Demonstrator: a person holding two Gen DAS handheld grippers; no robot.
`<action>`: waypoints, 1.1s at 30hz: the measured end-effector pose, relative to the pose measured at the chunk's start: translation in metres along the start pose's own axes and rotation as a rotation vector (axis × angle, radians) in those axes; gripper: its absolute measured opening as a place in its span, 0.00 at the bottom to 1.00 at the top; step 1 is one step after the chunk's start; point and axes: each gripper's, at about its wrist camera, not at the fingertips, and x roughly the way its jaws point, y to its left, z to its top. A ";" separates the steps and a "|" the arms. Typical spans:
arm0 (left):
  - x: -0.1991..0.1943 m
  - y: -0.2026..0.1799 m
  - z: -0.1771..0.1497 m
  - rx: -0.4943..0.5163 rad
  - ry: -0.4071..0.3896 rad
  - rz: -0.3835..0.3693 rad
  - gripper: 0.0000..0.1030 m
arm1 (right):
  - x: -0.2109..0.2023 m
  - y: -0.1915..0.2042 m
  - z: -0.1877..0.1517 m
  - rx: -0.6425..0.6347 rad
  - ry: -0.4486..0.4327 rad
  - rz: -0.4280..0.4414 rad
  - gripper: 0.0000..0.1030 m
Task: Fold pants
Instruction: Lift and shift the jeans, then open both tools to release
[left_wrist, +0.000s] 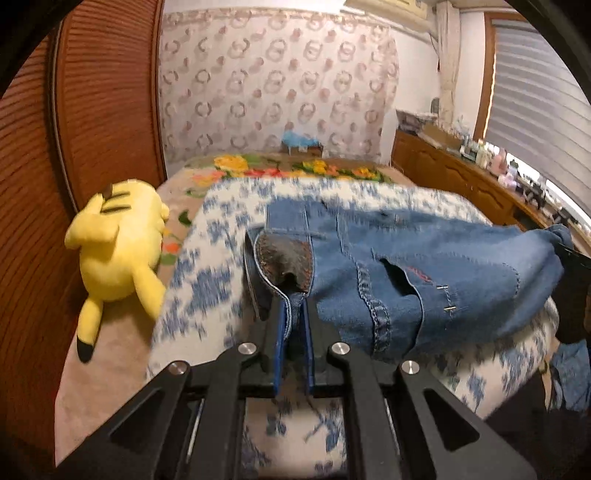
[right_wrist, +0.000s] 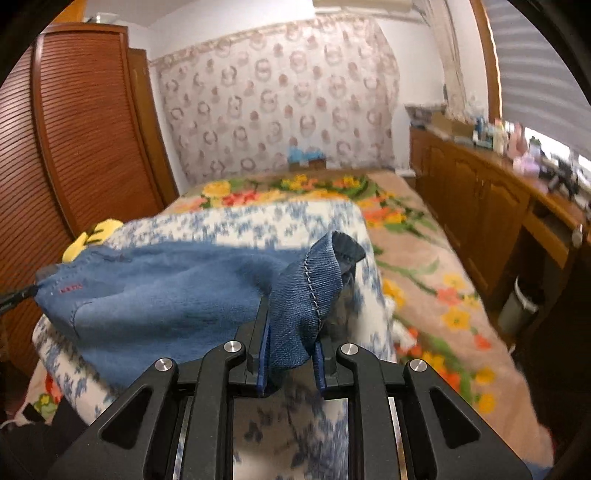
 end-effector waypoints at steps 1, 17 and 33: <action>0.003 0.000 -0.003 -0.002 0.012 0.005 0.10 | 0.004 0.000 -0.005 0.004 0.019 0.001 0.17; -0.004 -0.022 0.001 0.040 0.003 0.000 0.50 | 0.001 -0.011 -0.044 0.099 0.071 0.021 0.24; 0.029 -0.095 0.016 0.123 0.013 -0.098 0.51 | -0.011 -0.010 -0.037 0.078 0.059 0.005 0.16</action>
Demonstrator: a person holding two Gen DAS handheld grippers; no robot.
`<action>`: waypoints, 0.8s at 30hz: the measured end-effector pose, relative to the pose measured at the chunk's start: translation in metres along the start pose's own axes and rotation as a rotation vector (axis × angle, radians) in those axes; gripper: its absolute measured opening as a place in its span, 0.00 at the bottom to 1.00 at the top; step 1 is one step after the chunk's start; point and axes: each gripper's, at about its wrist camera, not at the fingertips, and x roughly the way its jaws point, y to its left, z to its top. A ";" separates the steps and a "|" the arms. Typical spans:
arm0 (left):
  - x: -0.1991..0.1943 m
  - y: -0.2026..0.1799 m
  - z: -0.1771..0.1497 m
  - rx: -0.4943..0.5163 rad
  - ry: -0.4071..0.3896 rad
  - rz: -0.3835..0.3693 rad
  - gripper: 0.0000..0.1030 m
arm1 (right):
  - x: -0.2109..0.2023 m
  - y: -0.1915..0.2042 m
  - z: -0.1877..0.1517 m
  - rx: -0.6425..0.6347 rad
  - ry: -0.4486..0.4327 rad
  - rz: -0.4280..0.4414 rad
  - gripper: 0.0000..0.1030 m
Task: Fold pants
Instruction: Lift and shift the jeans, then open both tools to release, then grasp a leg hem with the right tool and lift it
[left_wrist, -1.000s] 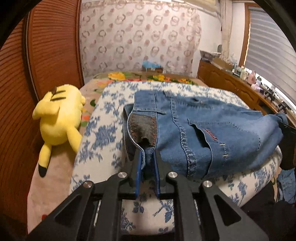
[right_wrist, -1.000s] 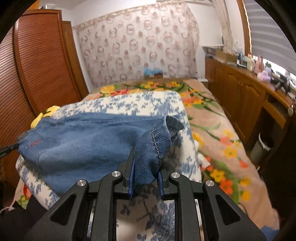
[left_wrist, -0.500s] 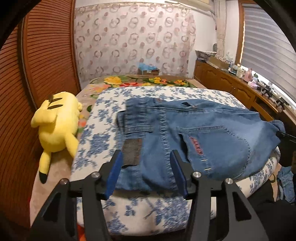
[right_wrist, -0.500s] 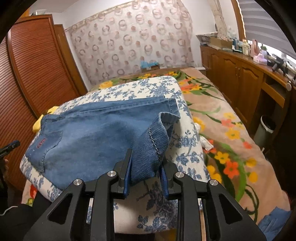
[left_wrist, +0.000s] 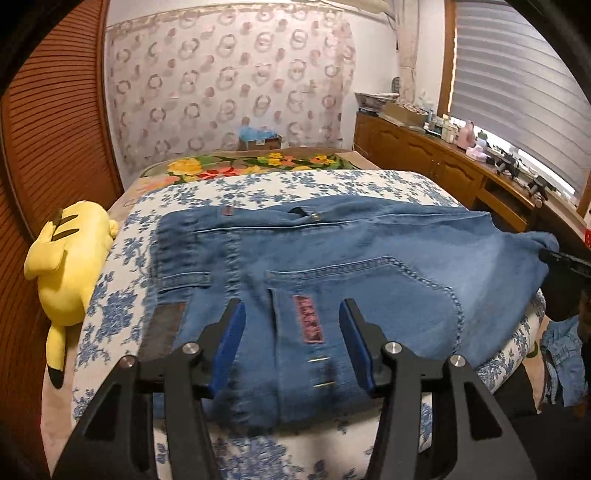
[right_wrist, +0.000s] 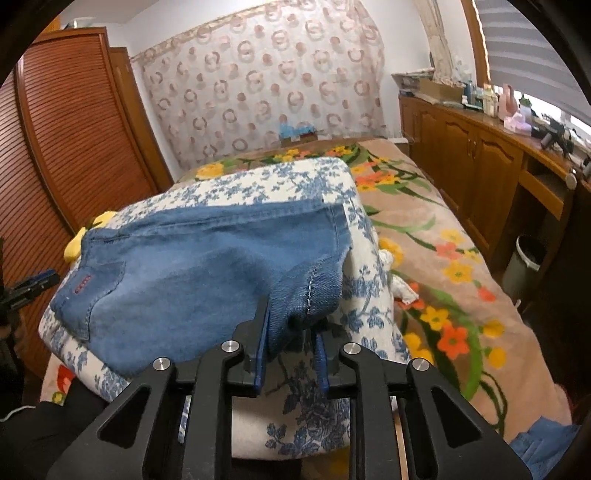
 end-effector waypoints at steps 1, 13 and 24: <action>0.001 -0.004 0.001 0.006 0.001 -0.004 0.51 | -0.001 0.001 0.002 -0.003 -0.011 0.000 0.15; 0.000 -0.017 0.000 0.005 -0.001 -0.002 0.51 | -0.012 0.030 0.039 -0.042 -0.127 0.057 0.11; -0.010 -0.002 -0.004 -0.006 -0.014 0.022 0.51 | 0.003 0.110 0.079 -0.194 -0.186 0.181 0.08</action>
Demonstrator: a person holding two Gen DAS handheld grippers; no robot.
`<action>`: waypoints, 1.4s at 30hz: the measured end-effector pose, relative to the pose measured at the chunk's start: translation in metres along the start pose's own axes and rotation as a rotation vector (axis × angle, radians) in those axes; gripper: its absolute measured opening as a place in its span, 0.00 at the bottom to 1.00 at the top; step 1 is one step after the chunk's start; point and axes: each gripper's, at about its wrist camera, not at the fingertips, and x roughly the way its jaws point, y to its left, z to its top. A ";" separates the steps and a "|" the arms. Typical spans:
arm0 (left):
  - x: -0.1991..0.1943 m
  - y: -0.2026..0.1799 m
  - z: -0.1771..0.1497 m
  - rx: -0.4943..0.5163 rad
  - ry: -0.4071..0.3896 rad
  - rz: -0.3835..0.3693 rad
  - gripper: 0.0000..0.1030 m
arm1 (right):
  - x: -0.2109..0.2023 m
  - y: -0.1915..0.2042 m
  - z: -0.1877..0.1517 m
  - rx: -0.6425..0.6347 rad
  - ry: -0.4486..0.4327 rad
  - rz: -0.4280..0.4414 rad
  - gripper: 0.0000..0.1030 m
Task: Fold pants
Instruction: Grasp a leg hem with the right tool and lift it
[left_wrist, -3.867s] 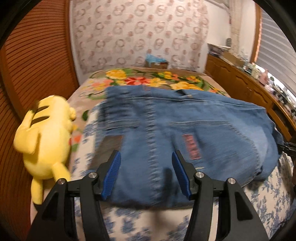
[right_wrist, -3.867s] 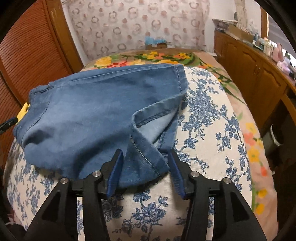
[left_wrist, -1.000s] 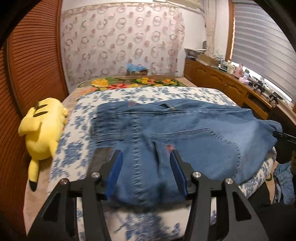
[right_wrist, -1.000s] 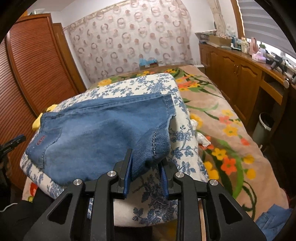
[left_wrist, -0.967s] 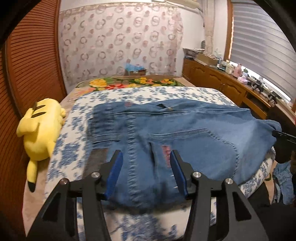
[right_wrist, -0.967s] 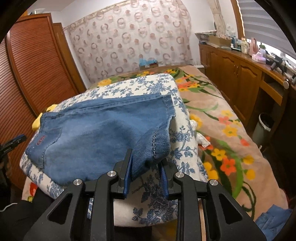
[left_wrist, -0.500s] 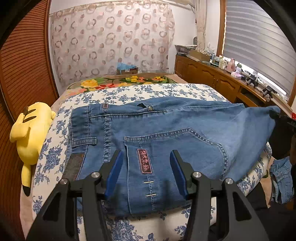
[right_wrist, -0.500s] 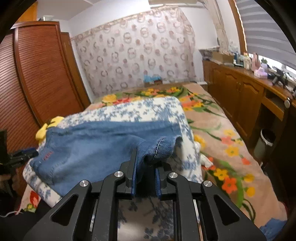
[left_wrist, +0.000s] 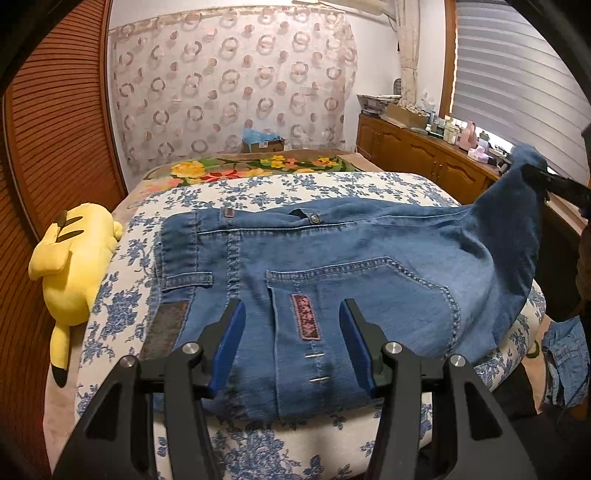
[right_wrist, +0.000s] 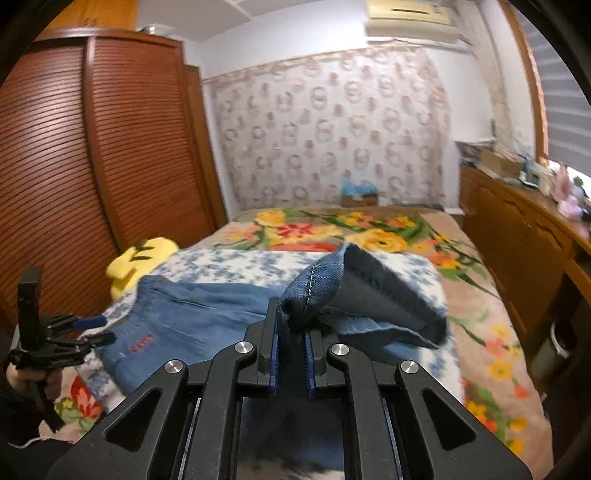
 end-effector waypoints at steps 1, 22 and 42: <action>-0.001 0.002 -0.001 -0.002 -0.002 0.003 0.51 | 0.006 0.008 0.002 -0.012 0.002 0.016 0.08; -0.001 0.015 -0.003 -0.032 -0.007 -0.001 0.51 | 0.076 0.083 -0.024 -0.111 0.241 0.240 0.40; 0.006 -0.065 0.034 0.109 -0.038 -0.118 0.51 | 0.004 -0.010 -0.031 -0.015 0.162 0.016 0.47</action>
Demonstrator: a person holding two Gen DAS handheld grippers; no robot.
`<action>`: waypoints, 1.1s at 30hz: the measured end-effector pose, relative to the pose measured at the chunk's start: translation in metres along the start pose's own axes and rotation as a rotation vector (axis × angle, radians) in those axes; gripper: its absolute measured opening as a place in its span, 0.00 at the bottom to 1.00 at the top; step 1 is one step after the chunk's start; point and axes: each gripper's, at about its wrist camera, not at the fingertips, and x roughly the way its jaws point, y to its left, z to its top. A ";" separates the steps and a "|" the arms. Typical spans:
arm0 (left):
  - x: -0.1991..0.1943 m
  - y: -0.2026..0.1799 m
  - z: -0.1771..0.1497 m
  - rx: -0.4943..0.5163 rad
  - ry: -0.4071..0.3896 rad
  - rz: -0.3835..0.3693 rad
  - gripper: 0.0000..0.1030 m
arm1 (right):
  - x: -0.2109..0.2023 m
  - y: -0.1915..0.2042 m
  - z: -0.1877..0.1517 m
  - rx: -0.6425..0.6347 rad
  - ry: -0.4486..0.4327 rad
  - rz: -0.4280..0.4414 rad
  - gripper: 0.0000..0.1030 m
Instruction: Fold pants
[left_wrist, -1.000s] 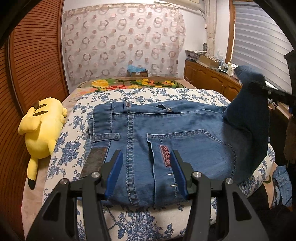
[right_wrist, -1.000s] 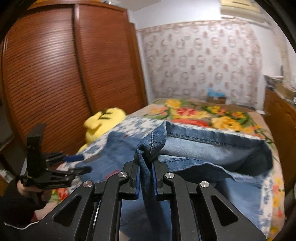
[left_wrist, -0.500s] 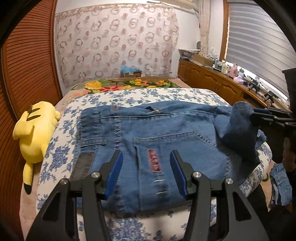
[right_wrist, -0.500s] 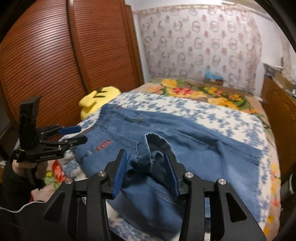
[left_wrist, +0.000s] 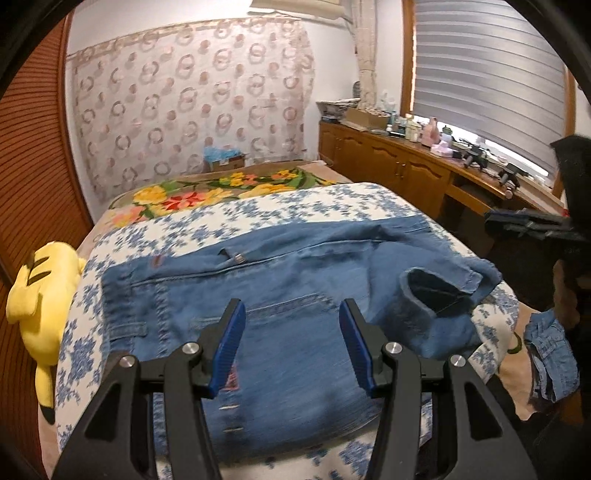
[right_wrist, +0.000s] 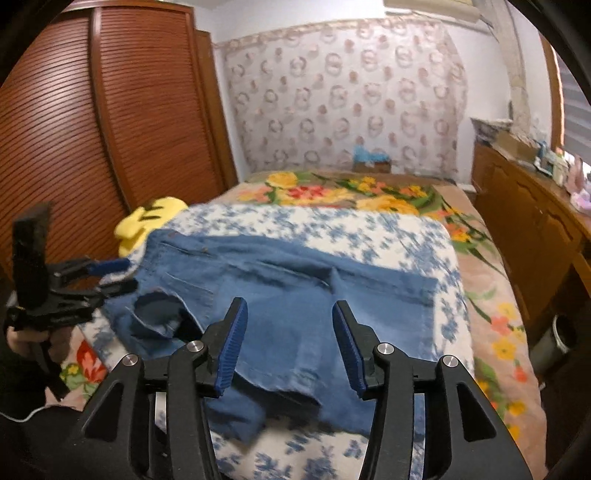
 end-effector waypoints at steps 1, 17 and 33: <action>0.000 -0.004 0.002 0.006 -0.002 -0.011 0.51 | 0.004 -0.004 -0.004 0.011 0.015 -0.010 0.47; 0.000 -0.049 0.011 0.052 0.000 -0.118 0.51 | 0.035 -0.031 -0.041 0.132 0.092 0.009 0.49; 0.031 -0.055 -0.007 0.046 0.054 -0.201 0.15 | 0.056 -0.032 -0.047 0.181 0.139 0.116 0.21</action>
